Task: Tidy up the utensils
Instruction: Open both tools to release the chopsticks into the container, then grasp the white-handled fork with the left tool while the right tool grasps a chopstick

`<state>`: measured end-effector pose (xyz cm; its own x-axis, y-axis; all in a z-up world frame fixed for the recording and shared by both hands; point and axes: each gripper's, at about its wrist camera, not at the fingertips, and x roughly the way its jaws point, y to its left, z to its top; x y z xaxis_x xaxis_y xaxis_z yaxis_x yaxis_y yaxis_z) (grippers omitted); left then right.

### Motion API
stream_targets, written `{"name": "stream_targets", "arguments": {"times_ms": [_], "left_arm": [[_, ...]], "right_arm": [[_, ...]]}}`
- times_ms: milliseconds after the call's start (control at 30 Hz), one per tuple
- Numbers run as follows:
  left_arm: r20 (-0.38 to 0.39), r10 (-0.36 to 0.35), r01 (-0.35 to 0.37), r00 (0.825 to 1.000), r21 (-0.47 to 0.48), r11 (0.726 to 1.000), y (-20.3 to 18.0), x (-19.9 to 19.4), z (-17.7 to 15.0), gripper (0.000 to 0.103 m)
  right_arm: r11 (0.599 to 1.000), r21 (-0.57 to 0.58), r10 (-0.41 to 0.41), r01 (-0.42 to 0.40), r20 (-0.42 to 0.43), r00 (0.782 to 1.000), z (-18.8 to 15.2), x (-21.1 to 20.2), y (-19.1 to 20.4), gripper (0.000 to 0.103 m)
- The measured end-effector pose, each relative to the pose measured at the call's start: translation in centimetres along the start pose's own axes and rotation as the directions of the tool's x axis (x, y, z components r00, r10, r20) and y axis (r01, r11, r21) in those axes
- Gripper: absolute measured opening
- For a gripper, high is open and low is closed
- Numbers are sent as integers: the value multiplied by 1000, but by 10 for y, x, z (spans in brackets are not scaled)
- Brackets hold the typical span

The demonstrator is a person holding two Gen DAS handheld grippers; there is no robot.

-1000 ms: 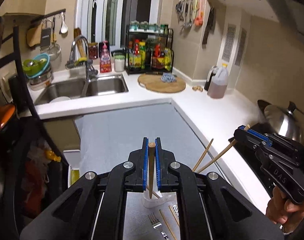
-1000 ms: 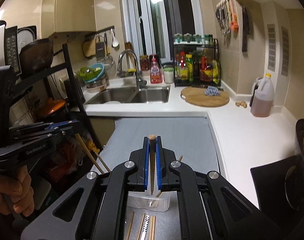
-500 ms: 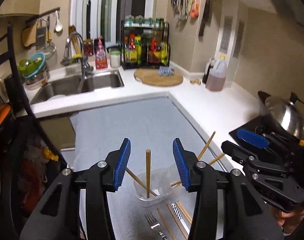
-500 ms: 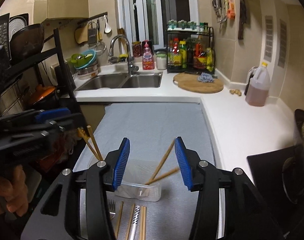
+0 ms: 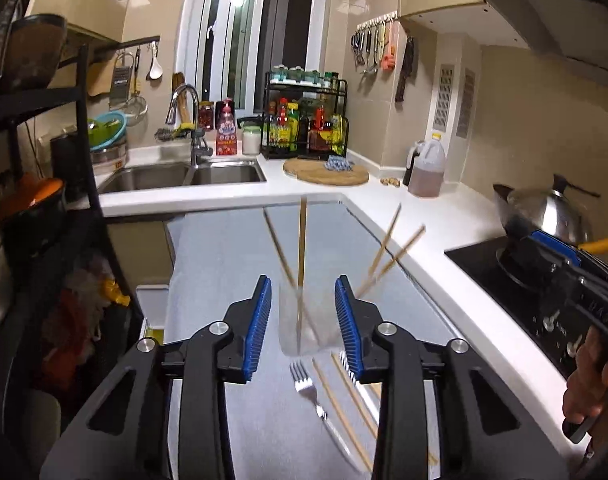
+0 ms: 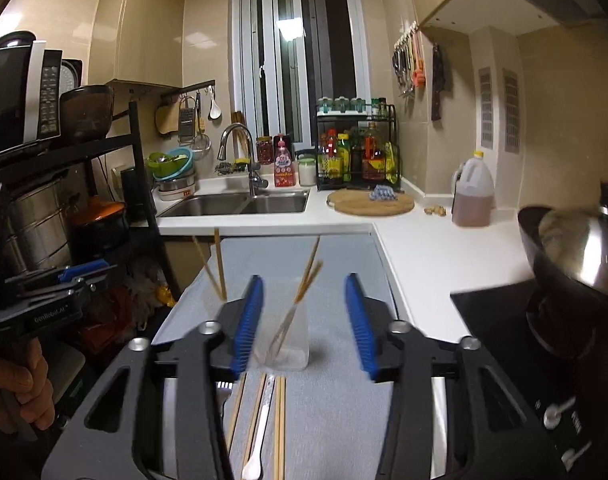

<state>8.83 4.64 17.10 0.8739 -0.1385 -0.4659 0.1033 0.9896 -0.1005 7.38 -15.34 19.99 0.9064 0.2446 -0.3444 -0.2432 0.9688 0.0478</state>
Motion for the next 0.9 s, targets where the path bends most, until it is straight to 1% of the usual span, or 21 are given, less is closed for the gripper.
{"name": "stream_targets", "arguments": {"times_ms": [33, 67, 133, 233, 333, 433, 500, 567, 600, 700, 767, 800, 900], "left_arm": [[-12, -4, 4, 1000, -11, 1000, 1, -2, -13, 25], [-21, -9, 9, 1000, -21, 1000, 1, -5, -25, 24], [-30, -5, 4, 1000, -18, 1000, 0, -9, -46, 20], [-39, 1, -2, 999, -11, 1000, -4, -12, -73, 18], [-46, -1, 0, 999, -17, 1000, -7, -9, -99, 18], [-66, -25, 22, 998, -45, 999, -10, 0, -125, 18], [-111, -21, 17, 994, -41, 999, -13, 13, -143, 18], [-157, -40, 31, 987, -62, 998, -15, 25, -153, 18], [-167, -45, 34, 985, -69, 997, -15, 28, -155, 18], [-172, -39, 32, 984, -47, 998, -19, 31, -160, 18], [-179, -50, 42, 983, -48, 998, -20, 34, -163, 18], [-189, -59, 48, 980, -63, 997, -18, 37, -165, 18], [-218, -74, 52, 973, -104, 993, -15, 44, -171, 18]], "right_arm": [[1000, 14, 15, -15, -16, 1000, -12, -3, -2, 20], [1000, 25, 20, -19, -35, 999, -24, -5, -3, 14], [999, 40, 18, -15, -69, 997, -47, -8, -5, 6], [998, 60, 17, -11, -99, 995, -72, -13, -7, 6], [997, 81, 17, -7, -121, 992, -98, -16, -7, 9], [995, 95, 37, -19, -185, 982, -130, -6, -4, 9], [995, 96, 48, -25, -239, 970, -151, 5, -1, 9], [994, 104, 67, -38, -290, 955, -171, 18, 2, 9], [994, 104, 69, -38, -316, 946, -179, 26, 3, 9], [994, 102, 75, -41, -360, 930, -192, 43, 7, 9], [995, 88, 70, -38, -396, 916, -202, 55, 9, 9], [995, 92, 75, -40, -408, 910, -205, 58, 9, 9], [995, 91, 73, -38, -423, 903, -215, 62, 8, 11]]}}
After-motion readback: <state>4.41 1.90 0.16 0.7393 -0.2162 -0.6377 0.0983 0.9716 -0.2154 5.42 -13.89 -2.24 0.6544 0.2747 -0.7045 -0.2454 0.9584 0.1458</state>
